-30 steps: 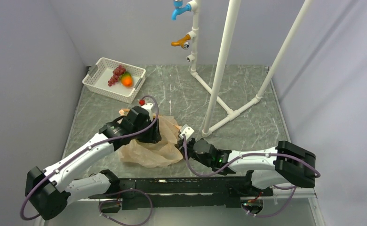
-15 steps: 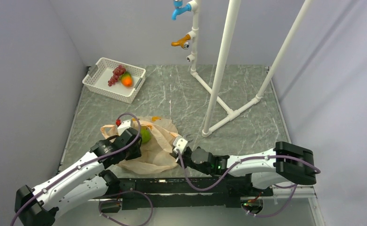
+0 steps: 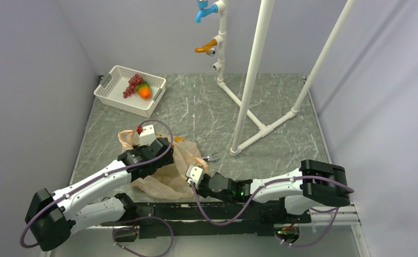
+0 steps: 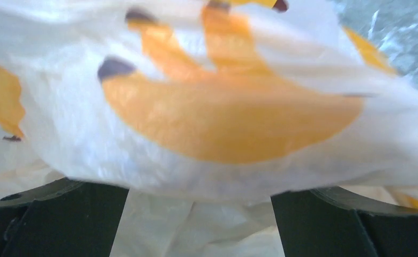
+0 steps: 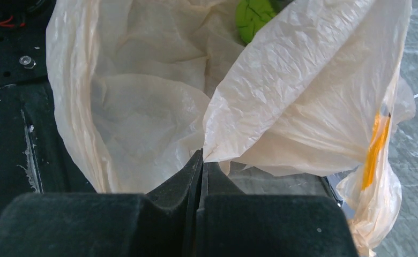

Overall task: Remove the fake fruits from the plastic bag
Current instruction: Adjust the plastic bag at the center of the board, then take out the fake fruit from the plastic bag, then place the fake fruit in the bin, then adjust the plastic bag at the center of the board.

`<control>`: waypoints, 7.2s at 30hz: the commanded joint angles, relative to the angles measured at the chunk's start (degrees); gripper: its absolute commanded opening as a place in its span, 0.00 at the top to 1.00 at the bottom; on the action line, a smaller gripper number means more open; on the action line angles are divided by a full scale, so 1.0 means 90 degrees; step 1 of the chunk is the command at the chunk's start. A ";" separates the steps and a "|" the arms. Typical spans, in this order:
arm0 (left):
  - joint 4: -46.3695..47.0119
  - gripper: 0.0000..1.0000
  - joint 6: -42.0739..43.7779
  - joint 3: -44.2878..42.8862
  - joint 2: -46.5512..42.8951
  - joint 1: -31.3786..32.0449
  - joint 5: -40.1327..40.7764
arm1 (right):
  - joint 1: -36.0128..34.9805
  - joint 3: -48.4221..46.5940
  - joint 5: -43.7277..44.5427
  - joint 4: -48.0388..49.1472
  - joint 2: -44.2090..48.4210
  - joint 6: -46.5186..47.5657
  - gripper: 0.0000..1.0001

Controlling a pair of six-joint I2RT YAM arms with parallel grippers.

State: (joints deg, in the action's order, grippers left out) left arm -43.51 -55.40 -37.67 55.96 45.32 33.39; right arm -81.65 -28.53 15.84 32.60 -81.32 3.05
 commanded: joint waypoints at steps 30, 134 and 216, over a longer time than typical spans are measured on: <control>0.2634 0.31 0.1319 0.0631 0.1537 -0.0617 -0.0372 | -0.0018 -0.0248 0.0380 0.0150 -0.0088 -0.0066 1.00; 0.2767 0.61 0.2850 -0.4881 0.4183 -0.6307 -0.6055 | 0.0781 -0.0362 0.1210 -0.0960 0.0416 -0.0888 1.00; 0.3465 0.03 0.2887 -0.4185 0.2789 -0.7265 -0.7325 | 0.1650 -0.5070 0.3649 -0.3162 -0.0614 0.2093 1.00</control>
State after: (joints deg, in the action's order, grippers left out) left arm -12.73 -31.38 -75.18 83.66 -20.78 -34.09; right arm -70.04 -70.22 45.10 3.01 -85.97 17.67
